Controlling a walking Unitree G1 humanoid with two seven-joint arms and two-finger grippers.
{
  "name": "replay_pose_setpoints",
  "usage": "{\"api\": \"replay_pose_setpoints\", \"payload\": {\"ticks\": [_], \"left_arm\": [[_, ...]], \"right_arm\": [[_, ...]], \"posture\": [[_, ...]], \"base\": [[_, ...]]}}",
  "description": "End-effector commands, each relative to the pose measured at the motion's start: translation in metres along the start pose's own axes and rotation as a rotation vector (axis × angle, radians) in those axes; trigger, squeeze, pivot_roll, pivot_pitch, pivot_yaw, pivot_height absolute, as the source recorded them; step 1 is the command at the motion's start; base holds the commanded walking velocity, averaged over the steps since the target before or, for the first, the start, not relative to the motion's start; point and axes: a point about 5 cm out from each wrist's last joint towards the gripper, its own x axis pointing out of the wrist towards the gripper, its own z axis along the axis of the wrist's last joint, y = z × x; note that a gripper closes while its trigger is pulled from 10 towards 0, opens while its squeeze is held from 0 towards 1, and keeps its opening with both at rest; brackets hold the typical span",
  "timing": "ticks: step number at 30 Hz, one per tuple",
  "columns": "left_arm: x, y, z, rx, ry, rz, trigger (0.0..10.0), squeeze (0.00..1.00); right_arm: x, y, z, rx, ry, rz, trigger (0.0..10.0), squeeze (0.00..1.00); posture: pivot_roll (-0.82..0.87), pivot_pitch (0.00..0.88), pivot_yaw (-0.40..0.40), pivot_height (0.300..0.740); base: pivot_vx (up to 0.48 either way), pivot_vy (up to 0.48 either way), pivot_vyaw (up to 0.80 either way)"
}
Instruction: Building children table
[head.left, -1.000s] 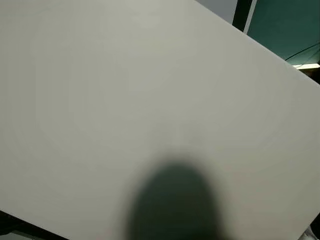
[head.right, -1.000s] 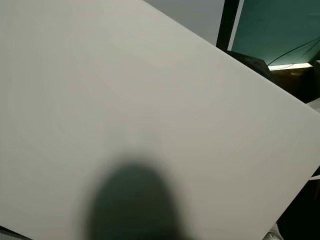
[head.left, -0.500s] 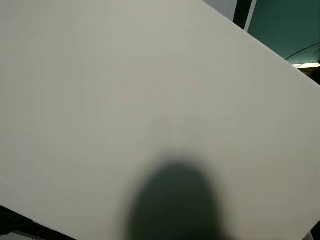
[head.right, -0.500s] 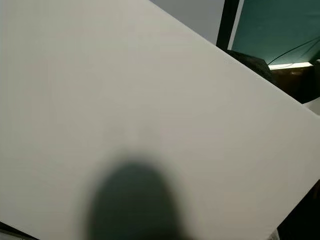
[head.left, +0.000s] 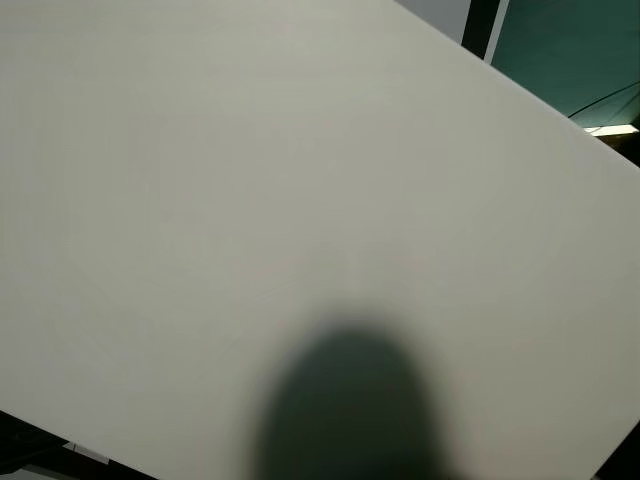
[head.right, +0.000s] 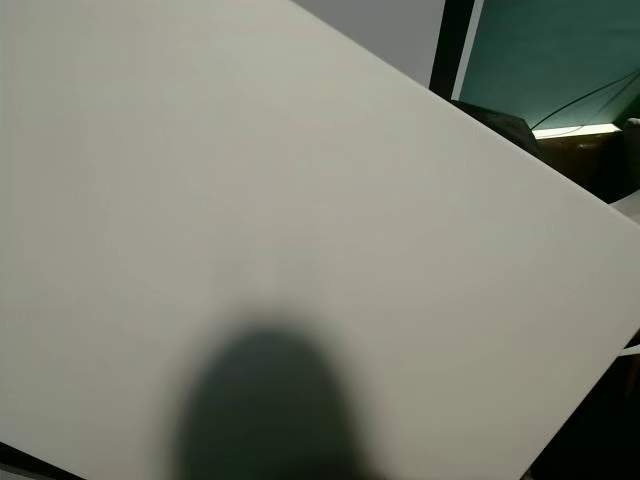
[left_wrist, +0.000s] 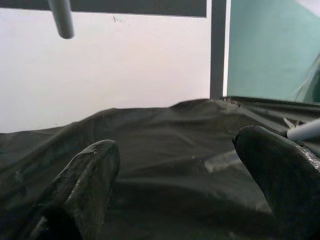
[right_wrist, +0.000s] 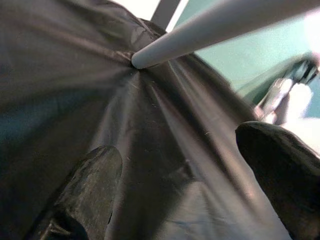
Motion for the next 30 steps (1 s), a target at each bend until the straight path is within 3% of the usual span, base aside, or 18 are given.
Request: {"api": "replay_pose_setpoints", "payload": {"ticks": [1,7,8,10,14,19,30], "left_arm": [[0.0,0.002,-0.002,0.01,0.009,0.067,10.0,0.0],[-0.004,0.004,-0.005,-0.018,0.028,0.108,10.0,0.0],[-0.004,0.004,-0.005,-0.018,0.028,0.108,10.0,0.0],[-0.008,0.003,-0.009,-0.064,0.053,0.112,10.0,0.0],[-0.01,0.003,-0.012,-0.102,0.068,0.116,10.0,0.0],[-0.013,0.009,-0.017,-0.157,0.106,0.154,10.0,0.0],[-0.014,0.006,-0.015,-0.155,0.106,0.14,10.0,0.0]], "right_arm": [[0.006,0.002,0.014,0.169,-0.044,0.02,10.0,0.0],[0.01,0.001,0.03,0.367,-0.103,0.082,10.0,0.0],[0.01,0.001,0.03,0.367,-0.103,0.082,10.0,0.0],[0.01,0.001,0.043,0.464,-0.161,0.131,10.0,0.0],[0.011,-0.002,0.051,0.526,-0.199,0.159,10.0,0.0],[0.015,-0.003,0.059,0.547,-0.238,0.189,10.0,0.0],[0.018,-0.007,0.058,0.543,-0.247,0.208,10.0,0.0]], "posture": [[0.01,0.0,0.049,0.74],[0.02,0.0,0.05,0.74],[0.02,0.0,0.05,0.74],[0.02,0.0,0.05,0.74],[0.02,0.0,0.049,0.74],[0.02,0.0,0.048,0.74],[0.03,0.0,0.04,0.74]], "base": [[0.0,0.0,0.0],[0.0,0.0,0.0],[0.0,0.0,0.0],[0.0,0.0,0.0],[0.0,0.0,0.0],[0.0,0.0,0.0],[0.0,0.0,0.0]]}}
